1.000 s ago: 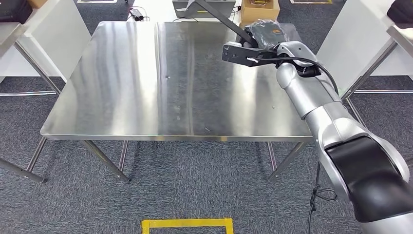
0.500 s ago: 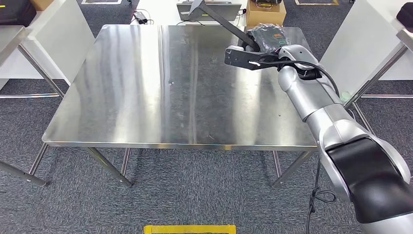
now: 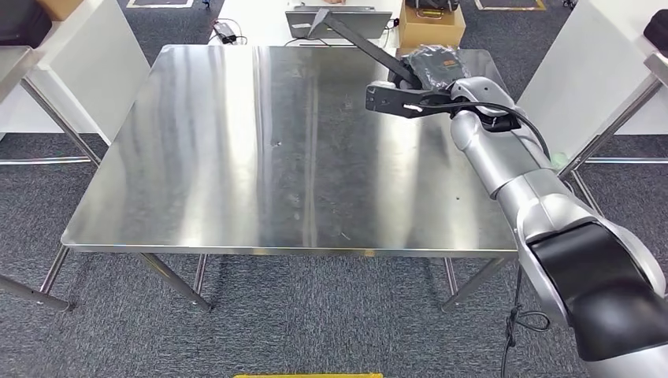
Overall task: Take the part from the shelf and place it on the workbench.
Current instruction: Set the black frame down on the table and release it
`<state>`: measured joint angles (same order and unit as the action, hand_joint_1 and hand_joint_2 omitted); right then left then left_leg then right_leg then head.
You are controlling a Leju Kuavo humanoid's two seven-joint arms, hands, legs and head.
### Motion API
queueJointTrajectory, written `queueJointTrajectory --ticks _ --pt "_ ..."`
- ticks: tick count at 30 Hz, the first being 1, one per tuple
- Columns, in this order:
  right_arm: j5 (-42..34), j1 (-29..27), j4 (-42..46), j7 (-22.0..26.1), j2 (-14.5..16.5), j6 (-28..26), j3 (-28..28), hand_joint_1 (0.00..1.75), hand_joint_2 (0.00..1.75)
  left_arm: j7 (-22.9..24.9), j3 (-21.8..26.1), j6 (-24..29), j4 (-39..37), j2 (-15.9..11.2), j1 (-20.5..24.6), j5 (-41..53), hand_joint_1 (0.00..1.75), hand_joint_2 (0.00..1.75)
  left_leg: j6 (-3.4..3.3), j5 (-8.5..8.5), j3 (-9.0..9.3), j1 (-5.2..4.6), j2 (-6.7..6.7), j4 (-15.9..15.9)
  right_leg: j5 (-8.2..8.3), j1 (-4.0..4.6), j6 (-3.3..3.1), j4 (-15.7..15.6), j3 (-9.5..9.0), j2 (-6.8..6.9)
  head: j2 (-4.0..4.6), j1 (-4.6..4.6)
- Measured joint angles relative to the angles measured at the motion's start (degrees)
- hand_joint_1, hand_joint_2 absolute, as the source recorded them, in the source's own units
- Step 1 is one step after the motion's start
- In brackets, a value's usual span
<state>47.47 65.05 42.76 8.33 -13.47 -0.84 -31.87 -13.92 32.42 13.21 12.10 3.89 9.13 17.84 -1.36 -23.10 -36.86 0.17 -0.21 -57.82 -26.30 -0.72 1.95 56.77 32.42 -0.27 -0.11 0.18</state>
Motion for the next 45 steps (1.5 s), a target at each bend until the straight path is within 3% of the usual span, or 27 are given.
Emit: queueJointTrajectory --ticks 5,11,16,24,36,40,45 --pt "2.90 -0.41 -2.74 0.13 0.12 -0.69 -0.93 1.75 1.75 -0.05 0.02 -0.51 -0.02 0.11 0.02 0.17 0.00 1.75 -0.16 0.06 0.13 -0.58 -0.52 0.28 -0.16 0.09 0.26 -0.52 -0.46 0.41 0.00 -0.11" --pt "4.78 -1.34 -6.87 -0.08 0.69 -2.04 -2.35 1.75 1.75 -0.05 0.02 -0.73 -0.02 0.14 0.02 0.28 0.00 1.75 -0.80 -0.07 0.13 -0.79 -0.62 0.29 -0.06 -0.06 0.44 -0.96 -0.65 0.47 0.00 -0.12" --pt "12.02 -2.58 -11.10 -4.77 1.82 -3.75 -5.30 1.75 1.75 -0.24 0.02 -1.08 -0.02 0.13 0.03 0.90 0.00 1.75 -0.98 0.03 0.17 -0.83 -0.63 0.28 0.04 -0.09 0.62 -1.00 -0.68 0.47 0.00 -0.11" --pt "20.76 -10.31 -19.63 -13.11 6.69 -6.59 -11.10 1.75 1.75 -1.95 0.04 -0.98 -0.02 0.12 -0.01 1.62 0.00 1.75 -0.99 0.05 0.24 -0.66 -0.57 0.28 0.08 0.00 0.67 -0.97 -0.68 0.45 0.00 -0.11" --pt "22.43 -13.51 -22.82 -15.75 10.90 -9.14 -11.97 1.75 1.75 -2.65 -2.69 -0.16 -0.02 0.56 0.20 6.64 0.00 1.75 -0.66 -0.64 1.64 -0.41 -0.22 0.34 -0.39 -0.02 0.53 -1.03 -1.26 0.20 0.00 -0.11" --pt "22.87 -13.90 -23.19 -15.68 11.50 -9.15 -11.92 0.00 0.00 -2.38 -2.91 -0.71 -0.02 0.55 0.20 6.45 0.00 1.75 -0.60 -0.79 2.11 -0.37 -0.19 0.34 -0.49 -0.01 0.55 -1.03 -1.70 0.15 0.00 -0.11" --pt "23.56 -15.27 -23.50 -16.09 12.32 -10.43 -11.53 0.00 0.00 -1.68 -2.74 0.16 -0.02 0.51 -0.03 5.98 0.00 1.75 -0.54 -0.85 2.26 -0.30 0.04 0.34 -0.48 0.06 0.55 -1.02 -2.27 -0.15 0.00 -0.11"
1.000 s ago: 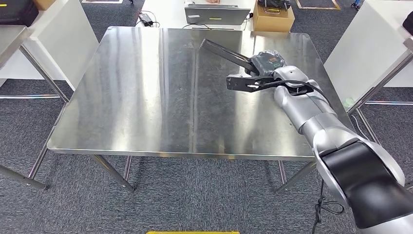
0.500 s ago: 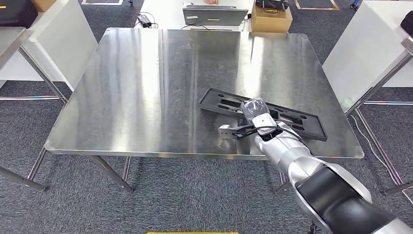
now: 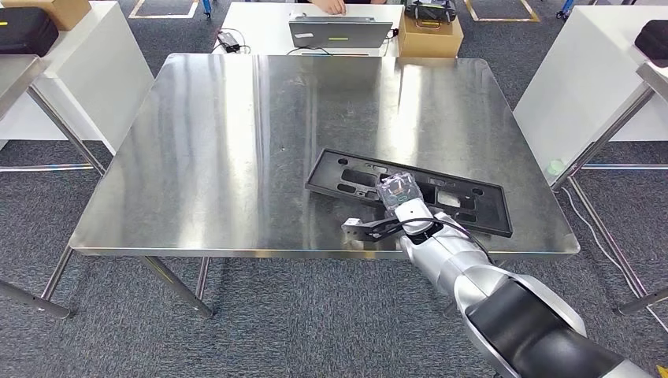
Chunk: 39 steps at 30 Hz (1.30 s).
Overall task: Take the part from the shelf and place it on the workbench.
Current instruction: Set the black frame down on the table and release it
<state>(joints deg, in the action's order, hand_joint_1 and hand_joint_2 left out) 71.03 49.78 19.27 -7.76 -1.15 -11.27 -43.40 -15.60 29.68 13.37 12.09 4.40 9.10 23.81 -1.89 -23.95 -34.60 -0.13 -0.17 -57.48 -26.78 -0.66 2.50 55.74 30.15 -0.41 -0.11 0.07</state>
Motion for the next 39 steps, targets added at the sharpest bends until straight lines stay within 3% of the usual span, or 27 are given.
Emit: queueJointTrajectory --ticks 2,6,15,20,23,26,29,33,34,36,39 --pt "0.04 -0.12 -0.01 -0.02 0.08 -0.22 0.28 0.00 0.00 0.19 0.07 0.03 0.00 -0.03 -0.04 -0.02 0.00 1.75 0.04 -0.06 0.14 0.04 0.03 0.00 -0.05 0.02 -0.04 -0.01 0.10 -0.04 0.00 -0.01" --pt "0.21 -0.07 -0.01 -0.02 0.14 -0.33 0.53 0.00 0.00 0.47 0.11 0.05 0.00 -0.05 -0.08 0.03 0.00 0.00 0.09 -0.22 0.40 0.11 0.02 0.01 -0.18 0.06 -0.15 -0.02 0.06 -0.04 0.00 -0.01" --pt "2.06 -1.16 0.13 0.05 0.15 -3.59 3.79 0.00 0.00 0.70 0.77 -1.90 0.00 -0.25 -0.33 0.31 0.00 0.00 0.13 -0.24 0.48 0.13 0.02 0.00 -0.18 0.09 -0.16 -0.01 -0.19 -0.05 0.00 -0.01" --pt "6.45 -4.52 3.62 -0.08 -0.28 -11.80 8.74 0.00 0.00 -0.32 2.07 -1.94 0.00 -0.42 -0.79 0.97 0.00 0.00 0.09 -0.19 0.25 0.13 0.01 -0.01 -0.16 0.10 -0.16 0.02 -0.34 -0.03 0.00 -0.01" --pt "12.18 -10.03 14.97 -0.63 -0.95 -17.38 13.60 0.00 0.00 -1.42 3.11 -1.76 0.01 -0.40 -1.16 1.56 0.00 0.00 0.09 -0.19 0.10 0.14 -0.04 -0.01 -0.19 0.11 -0.13 0.02 -0.23 0.02 0.00 -0.01" --pt "13.13 -19.55 35.91 1.73 -1.42 -23.57 20.63 0.00 0.00 -3.95 4.35 -1.73 0.02 -0.32 -1.47 1.81 0.00 0.00 0.09 -0.20 -0.07 0.14 -0.35 -0.03 -0.37 0.10 -0.03 0.01 -0.14 0.37 0.00 0.00" --pt "6.19 -28.47 54.52 9.32 -0.76 -27.43 26.86 0.00 0.00 -6.83 5.81 -1.90 0.04 -0.10 -1.79 1.25 0.00 0.00 0.06 -0.26 -0.22 0.11 -0.76 -0.03 -0.57 0.09 0.00 0.01 -0.15 0.77 0.00 -0.01" --pt "-7.20 -38.67 73.83 32.87 5.69 -28.77 37.36 0.00 0.00 -9.37 8.00 -2.05 0.14 0.10 -2.28 0.79 0.00 0.00 0.12 -0.42 -0.30 0.09 -0.81 -0.02 -0.64 0.09 0.00 0.00 -0.03 0.76 0.00 0.00" --pt "-8.93 -40.65 77.09 36.89 7.55 -28.85 39.68 0.00 0.00 -9.60 8.40 -2.05 0.15 0.14 -2.31 0.78 0.00 0.00 0.14 -0.46 -0.29 0.09 -0.80 -0.02 -0.68 0.09 0.01 -0.01 -0.03 0.75 0.00 0.00" --pt "-10.51 -43.48 82.04 40.32 10.27 -28.86 43.17 0.00 0.00 -9.78 8.96 -2.04 0.17 0.22 -2.33 0.76 0.00 0.00 0.16 -0.50 -0.27 0.09 -0.80 -0.01 -0.78 0.09 0.01 -0.01 0.15 0.75 0.00 0.00" --pt "-11.18 -45.72 86.64 41.27 12.63 -28.85 46.46 0.00 0.00 -9.90 9.57 -2.04 0.20 0.38 -2.35 0.75 0.00 0.00 0.19 -0.57 -0.22 0.09 -0.76 0.01 -0.86 0.08 -0.08 -0.01 0.41 0.72 0.00 -0.01"
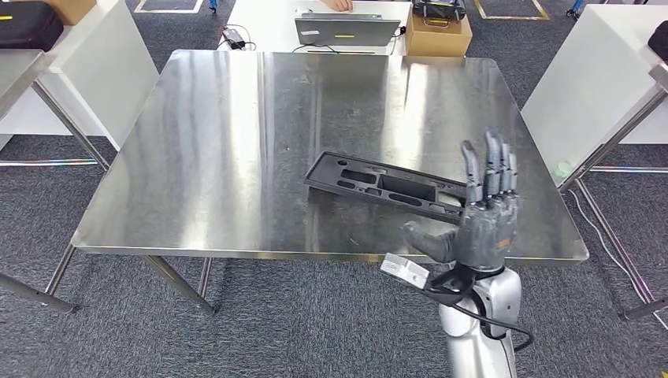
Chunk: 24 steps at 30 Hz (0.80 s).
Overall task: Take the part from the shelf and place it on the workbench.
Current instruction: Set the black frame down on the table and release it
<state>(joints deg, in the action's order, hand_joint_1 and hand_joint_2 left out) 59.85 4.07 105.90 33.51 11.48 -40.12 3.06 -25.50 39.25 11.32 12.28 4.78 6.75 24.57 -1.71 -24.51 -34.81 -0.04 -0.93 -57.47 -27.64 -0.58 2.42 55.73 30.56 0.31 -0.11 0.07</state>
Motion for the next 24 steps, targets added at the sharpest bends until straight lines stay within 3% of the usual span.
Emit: queueJointTrajectory --ticks 6,11,20,24 --pt "-7.45 -4.60 5.40 5.98 3.32 0.02 2.39 0.00 0.00 -1.30 1.59 0.53 0.07 0.10 -0.40 -0.92 0.00 0.00 -0.02 0.00 0.02 -0.01 0.04 -0.01 0.01 -0.01 0.02 0.01 -0.15 -0.02 0.00 0.01" --pt "-18.32 -10.17 8.45 6.33 3.47 0.02 -0.04 0.00 0.00 -2.98 3.44 2.11 0.07 0.10 -1.39 -1.82 0.00 0.00 -0.03 -0.03 0.00 -0.01 0.04 -0.02 -0.01 -0.01 0.01 0.01 -0.50 -0.01 0.00 0.01" --pt "-21.91 -14.44 10.79 6.48 3.35 0.02 -2.73 0.00 0.00 -3.33 5.11 2.35 0.07 0.13 -1.86 -2.37 0.00 0.00 0.00 -0.28 0.25 0.03 0.07 0.01 -0.25 0.00 -0.07 0.00 -0.24 -0.03 0.00 0.01" --pt "-27.63 -17.90 10.66 6.01 3.32 0.04 -3.47 0.00 0.00 -0.24 6.33 3.35 0.07 0.16 -1.94 -3.21 0.00 0.00 -0.05 -0.35 0.31 -0.07 0.03 -0.03 -0.28 -0.08 -0.01 -0.02 -0.49 0.00 0.00 0.01"
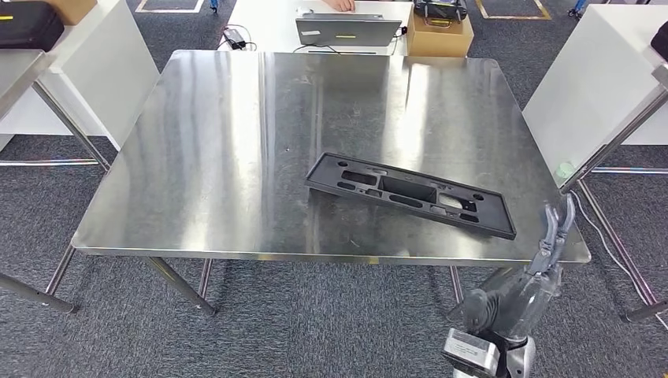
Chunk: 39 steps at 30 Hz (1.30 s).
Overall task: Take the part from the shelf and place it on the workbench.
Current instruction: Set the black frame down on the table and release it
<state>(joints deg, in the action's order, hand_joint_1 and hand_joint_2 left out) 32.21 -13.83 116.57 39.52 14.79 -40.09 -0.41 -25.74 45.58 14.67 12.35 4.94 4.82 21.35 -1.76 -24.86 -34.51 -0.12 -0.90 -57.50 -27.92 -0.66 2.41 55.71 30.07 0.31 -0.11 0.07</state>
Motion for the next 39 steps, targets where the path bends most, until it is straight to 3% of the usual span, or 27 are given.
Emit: queueJointTrajectory --ticks 8,13,15,17,19,20,21,22,24,25,27,30,31,33,34,35,36,37,39 --pt "-2.52 -6.86 -3.94 -2.30 0.04 1.44 -0.25 0.00 0.00 5.61 4.36 4.87 0.26 0.27 -0.10 -3.04 0.00 0.00 -0.39 -0.38 0.08 -0.46 0.02 -0.08 -0.16 -0.43 0.31 -0.04 -0.25 -0.04 0.00 0.01" --pt "-2.51 -6.95 -7.31 -3.10 0.21 2.78 0.09 0.00 0.00 6.89 6.44 6.90 0.33 0.89 -0.13 -3.09 0.00 0.00 -1.24 -0.89 0.42 -0.86 0.01 -0.23 -0.48 -0.80 0.97 -0.21 -0.48 -0.02 0.00 0.00" --pt "-2.41 -6.95 -7.87 -3.21 0.42 2.98 0.19 0.00 0.00 7.05 6.84 7.10 0.33 1.20 -0.14 -2.80 0.00 0.00 -1.82 -0.53 0.82 -0.61 0.15 0.27 -1.14 -0.80 1.12 0.88 -0.39 -0.02 0.00 -0.01" --pt "-2.26 -6.98 -8.24 -3.31 0.56 3.03 0.30 0.00 0.00 7.11 6.99 7.08 0.36 1.46 -0.14 -2.56 0.00 0.00 -2.34 -0.14 1.14 -0.30 0.36 0.66 -4.14 -0.71 0.64 5.98 1.65 -0.08 0.00 -0.08" --pt "-1.95 -7.15 -8.54 -3.41 0.63 3.11 0.49 0.00 0.00 7.20 7.04 7.01 0.37 1.53 -0.14 -2.33 0.00 0.00 -2.47 -0.10 1.03 -0.35 0.43 0.65 -8.04 -0.61 0.09 13.72 5.34 -0.12 0.00 -0.13" --pt "-1.78 -7.32 -8.67 -3.47 0.66 3.21 0.61 0.00 0.00 7.30 7.06 6.99 0.37 1.56 -0.16 -2.21 0.00 0.00 -2.46 -0.09 0.94 -0.39 0.42 0.63 -8.99 -0.60 0.16 16.42 6.58 -0.13 0.00 -0.12" --pt "-1.62 -7.53 -8.78 -3.52 0.68 3.32 0.74 0.00 0.00 7.44 7.08 6.99 0.37 1.56 -0.19 -2.13 0.00 0.00 -2.44 -0.07 0.89 -0.42 0.41 0.61 -8.84 -0.59 0.48 16.93 6.71 -0.13 0.00 -0.12" --pt "-1.55 -7.72 -8.87 -3.57 0.72 3.43 0.86 0.00 0.00 7.59 7.10 6.98 0.37 1.57 -0.23 -1.99 0.00 0.00 -2.38 -0.05 0.88 -0.42 0.39 0.60 -7.77 -0.58 0.94 15.11 5.62 -0.13 0.00 -0.11" --pt "-1.68 -7.93 -8.97 -3.63 0.81 3.61 1.18 0.00 0.00 7.88 7.11 6.87 0.38 1.60 -0.29 -1.52 0.00 0.00 -2.12 0.04 0.86 -0.46 0.34 0.50 -4.65 -0.62 1.62 7.01 1.15 -0.13 0.00 -0.12" --pt "-1.85 -8.00 -8.99 -3.66 0.91 3.76 1.39 0.00 0.00 8.01 7.11 6.76 0.39 1.61 -0.31 -1.23 0.00 0.00 -1.88 0.09 0.82 -0.52 0.31 0.42 -3.09 -0.54 1.59 3.67 -0.78 -0.17 0.00 -0.11" --pt "-2.32 -8.27 -9.03 -3.63 1.19 4.27 2.04 0.00 0.00 8.20 7.10 6.43 0.42 1.62 -0.34 -0.53 0.00 0.00 -1.28 0.15 0.84 -0.66 0.25 0.09 -1.57 -0.34 1.00 0.69 -2.05 -0.27 0.00 -0.08" --pt "-2.77 -8.85 -9.05 -3.43 1.82 5.04 3.07 0.00 0.00 8.30 7.09 5.85 0.44 1.46 -0.47 0.36 0.00 0.00 -0.18 -0.44 0.50 -0.37 0.25 -0.61 -0.88 -0.70 -0.52 0.58 -1.30 -0.28 0.00 -0.04" --pt "-2.83 -9.03 -9.05 -3.37 2.07 5.17 3.33 0.00 0.00 8.31 7.09 5.75 0.45 1.40 -0.56 0.55 0.00 0.00 0.25 -1.96 -0.02 -0.15 0.31 -1.91 -0.54 -0.89 -1.18 0.48 -1.05 -0.21 0.00 -0.03" --pt "-2.84 -9.37 -9.05 -3.32 2.46 5.34 3.73 0.00 0.00 8.35 7.09 5.70 0.46 1.37 -0.70 0.74 0.00 0.00 1.09 -7.16 -2.02 0.29 0.44 -7.86 0.14 -0.93 -2.10 0.45 -0.40 -0.06 0.00 0.00" --pt "-2.84 -9.56 -9.05 -3.31 2.60 5.36 3.92 0.00 0.00 8.35 7.09 5.70 0.46 1.36 -0.72 0.74 0.00 0.00 1.48 -9.69 -3.11 0.52 0.45 -11.67 0.46 -0.87 -2.31 0.48 -0.07 0.03 0.00 0.00" --pt "-2.84 -9.69 -9.05 -3.31 2.67 5.37 4.09 0.00 0.00 8.36 7.09 5.70 0.46 1.34 -0.73 0.75 0.00 0.00 1.80 -11.16 -3.74 0.72 0.46 -14.62 0.77 -0.82 -2.28 0.53 0.25 0.10 0.00 0.00" --pt "-2.84 -9.78 -9.05 -3.31 2.70 5.37 4.24 0.00 0.00 8.37 7.09 5.70 0.46 1.34 -0.74 0.75 0.00 0.00 2.02 -11.40 -3.52 0.94 0.47 -15.80 1.06 -0.81 -2.17 0.59 0.54 0.14 0.00 0.01" --pt "-2.84 -9.85 -9.05 -3.31 2.72 5.38 4.36 0.00 0.00 8.37 7.09 5.70 0.46 1.33 -0.75 0.75 0.00 0.00 2.17 -10.54 -2.20 1.15 0.50 -14.79 1.32 -0.84 -1.99 0.67 0.85 0.15 0.00 0.01" --pt "-2.84 -9.93 -9.05 -3.31 2.78 5.38 4.51 0.00 0.00 8.38 7.09 5.70 0.50 1.31 -0.73 0.77 0.00 0.00 2.26 -7.48 3.17 1.49 0.59 -7.24 1.71 -0.94 -1.54 0.91 1.31 0.16 0.00 0.02"
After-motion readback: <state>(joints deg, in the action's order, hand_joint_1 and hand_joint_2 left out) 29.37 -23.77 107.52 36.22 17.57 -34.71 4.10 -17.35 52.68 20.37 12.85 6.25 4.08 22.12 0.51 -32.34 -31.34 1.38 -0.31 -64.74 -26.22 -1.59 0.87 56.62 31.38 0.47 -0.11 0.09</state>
